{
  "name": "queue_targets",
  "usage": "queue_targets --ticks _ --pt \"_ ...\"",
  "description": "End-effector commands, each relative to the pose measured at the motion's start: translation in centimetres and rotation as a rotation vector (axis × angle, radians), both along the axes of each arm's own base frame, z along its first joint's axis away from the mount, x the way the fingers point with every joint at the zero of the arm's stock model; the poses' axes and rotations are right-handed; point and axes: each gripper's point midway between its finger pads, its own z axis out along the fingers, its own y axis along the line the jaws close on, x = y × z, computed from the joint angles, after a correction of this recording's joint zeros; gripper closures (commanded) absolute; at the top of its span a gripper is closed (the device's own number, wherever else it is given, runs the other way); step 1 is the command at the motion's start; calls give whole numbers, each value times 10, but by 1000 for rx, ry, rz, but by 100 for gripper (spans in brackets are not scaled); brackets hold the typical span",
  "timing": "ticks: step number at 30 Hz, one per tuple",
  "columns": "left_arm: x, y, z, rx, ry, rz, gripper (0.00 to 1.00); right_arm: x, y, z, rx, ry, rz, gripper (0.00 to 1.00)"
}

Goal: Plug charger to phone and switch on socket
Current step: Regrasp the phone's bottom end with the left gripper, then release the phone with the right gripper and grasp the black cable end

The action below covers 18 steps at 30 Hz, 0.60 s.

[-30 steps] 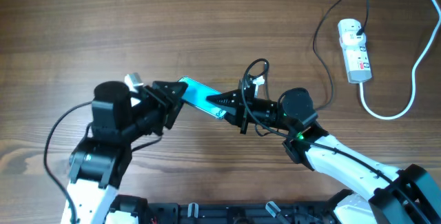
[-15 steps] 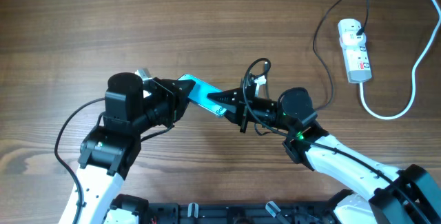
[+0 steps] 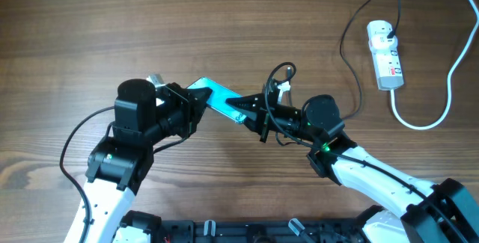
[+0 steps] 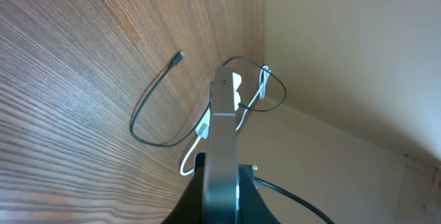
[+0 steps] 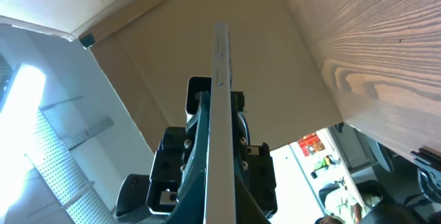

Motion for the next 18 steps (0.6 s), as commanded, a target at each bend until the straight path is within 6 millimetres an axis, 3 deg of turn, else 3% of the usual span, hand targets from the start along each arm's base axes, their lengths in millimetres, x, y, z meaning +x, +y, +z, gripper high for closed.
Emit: queue_targets --ticks 1,5,9,12,14,17,18 --pt "2 -1 9 -17 -31 4 96 4 0 9 11 -19 -13 85" --pt "5 1 9 -2 -44 14 96 2 1 9 10 -19 1 79" --pt "9 8 6 75 -90 23 96 -2 2 2 -10 3 22 57" --pt "8 15 -3 163 -104 9 96 -3 0 -27 -104 70 24 46" --pt "5 28 -18 266 -79 27 96 -2 -4 -51 -194 86 7 30" --pt "0 37 -32 354 -54 18 96 12 -17 -78 -380 -86 -76 13" --pt "0 35 -33 369 -69 -16 96 20 -23 -84 -472 -215 -99 0"
